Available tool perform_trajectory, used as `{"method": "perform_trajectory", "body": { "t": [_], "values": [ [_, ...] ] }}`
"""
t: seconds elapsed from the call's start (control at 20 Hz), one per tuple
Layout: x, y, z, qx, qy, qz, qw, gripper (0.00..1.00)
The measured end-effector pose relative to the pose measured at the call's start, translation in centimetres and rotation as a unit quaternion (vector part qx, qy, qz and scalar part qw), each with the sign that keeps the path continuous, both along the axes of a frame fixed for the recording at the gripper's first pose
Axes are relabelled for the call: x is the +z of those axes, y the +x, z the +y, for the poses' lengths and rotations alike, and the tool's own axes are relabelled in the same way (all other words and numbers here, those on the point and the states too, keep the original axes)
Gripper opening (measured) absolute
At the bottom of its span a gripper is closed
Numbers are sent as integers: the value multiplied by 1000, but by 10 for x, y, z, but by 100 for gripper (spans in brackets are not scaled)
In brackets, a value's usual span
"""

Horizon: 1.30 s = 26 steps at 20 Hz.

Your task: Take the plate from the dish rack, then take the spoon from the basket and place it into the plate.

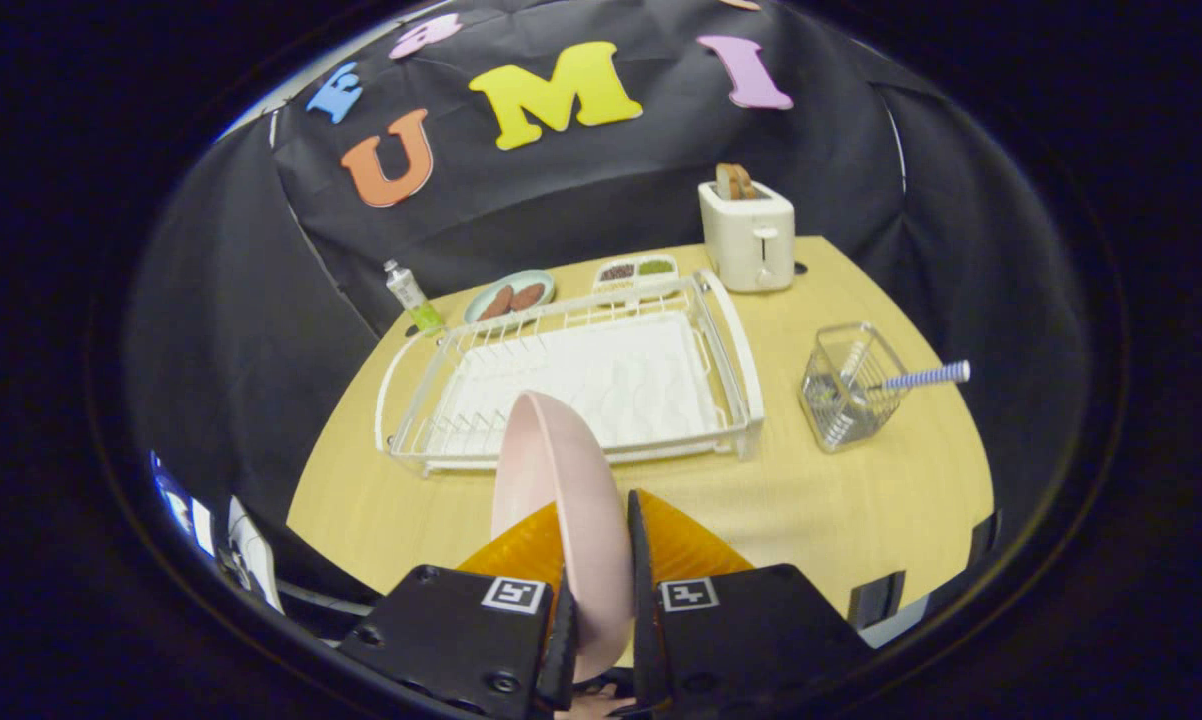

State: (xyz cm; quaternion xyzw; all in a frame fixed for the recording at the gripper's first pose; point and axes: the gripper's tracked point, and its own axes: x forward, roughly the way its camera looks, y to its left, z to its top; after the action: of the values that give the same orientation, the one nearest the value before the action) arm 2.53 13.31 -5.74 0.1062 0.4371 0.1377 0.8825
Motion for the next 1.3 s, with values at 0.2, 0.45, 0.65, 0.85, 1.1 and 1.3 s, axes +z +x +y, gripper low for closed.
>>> {"method": "perform_trajectory", "body": {
  "t": [0.2,0.45,0.65,0.85,1.1,1.3],
  "values": [
    [-40,-12,-6,-18,71,49,996,28],
    [-73,-5,-14,-34,110,79,990,28],
    [-89,-1,-16,-50,181,106,976,29],
    [-103,2,-22,-66,223,131,964,31],
    [-100,12,-36,-72,189,99,974,41],
    [-93,13,-40,-65,176,77,979,44]
  ]
}}
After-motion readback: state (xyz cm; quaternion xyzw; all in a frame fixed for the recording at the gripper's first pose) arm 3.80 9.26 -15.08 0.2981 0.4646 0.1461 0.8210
